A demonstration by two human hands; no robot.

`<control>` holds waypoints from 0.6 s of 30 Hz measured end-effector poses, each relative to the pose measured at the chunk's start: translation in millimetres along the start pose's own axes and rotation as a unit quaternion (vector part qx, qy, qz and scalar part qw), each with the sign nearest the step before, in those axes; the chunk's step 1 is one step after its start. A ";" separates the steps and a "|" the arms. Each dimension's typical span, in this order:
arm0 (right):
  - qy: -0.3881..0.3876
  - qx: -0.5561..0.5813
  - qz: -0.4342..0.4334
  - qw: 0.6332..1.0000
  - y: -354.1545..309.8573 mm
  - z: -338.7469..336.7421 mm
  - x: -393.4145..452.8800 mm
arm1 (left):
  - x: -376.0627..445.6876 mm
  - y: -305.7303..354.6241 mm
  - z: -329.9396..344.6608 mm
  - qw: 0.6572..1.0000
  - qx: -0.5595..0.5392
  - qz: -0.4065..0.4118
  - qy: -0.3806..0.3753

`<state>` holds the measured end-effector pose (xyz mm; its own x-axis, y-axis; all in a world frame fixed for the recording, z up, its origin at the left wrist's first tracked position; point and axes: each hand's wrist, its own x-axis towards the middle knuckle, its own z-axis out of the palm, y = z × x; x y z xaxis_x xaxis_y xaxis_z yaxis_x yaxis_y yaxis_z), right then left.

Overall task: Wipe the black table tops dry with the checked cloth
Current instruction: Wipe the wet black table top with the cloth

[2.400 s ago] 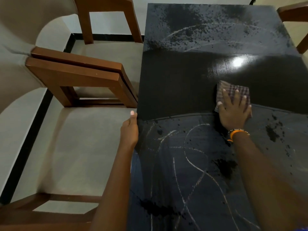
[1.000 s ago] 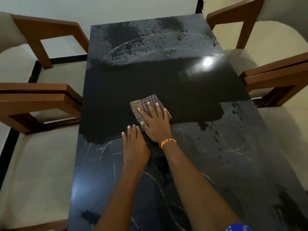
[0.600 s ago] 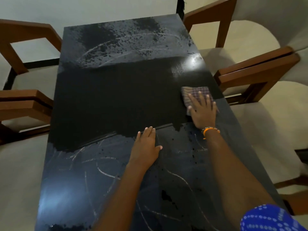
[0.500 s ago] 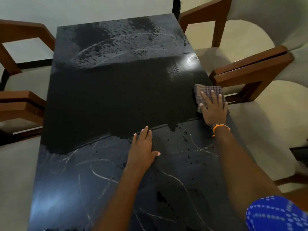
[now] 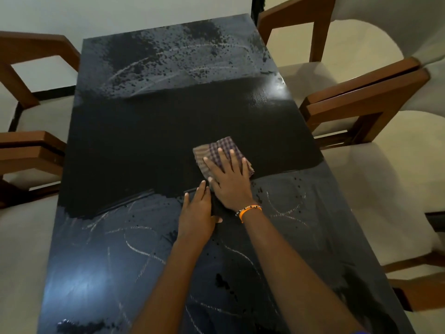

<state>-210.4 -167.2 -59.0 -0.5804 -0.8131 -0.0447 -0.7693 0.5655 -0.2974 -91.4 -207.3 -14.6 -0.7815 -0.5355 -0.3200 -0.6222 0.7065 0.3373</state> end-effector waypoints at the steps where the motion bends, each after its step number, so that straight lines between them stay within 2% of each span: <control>1: 0.000 0.001 -0.023 1.000 6.8 -2.6 -4.0 | -4.2 4.6 2.6 1.000 -0.002 -0.010 0.016; 4: 0.008 -0.005 -0.029 1.000 45.0 -14.9 -15.7 | -16.0 24.8 14.1 0.999 -0.009 -0.017 0.047; 11: 0.043 0.008 0.163 0.986 169.0 -58.7 -43.8 | -6.5 64.1 30.1 0.999 0.024 0.014 0.027; 14: 0.045 0.037 0.203 0.977 182.4 -66.4 -46.2 | 1.7 73.1 27.9 1.000 0.014 0.010 0.024; 18: 0.062 -0.007 0.203 0.977 177.9 -63.4 -38.7 | 13.9 84.4 26.3 1.000 0.024 0.007 0.013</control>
<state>-341.7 -26.4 -49.7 -0.8659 -0.4985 -0.0410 -0.4714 0.8408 -0.2663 -153.5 -142.9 -13.8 -0.7911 -0.5376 -0.2916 -0.6093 0.7345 0.2987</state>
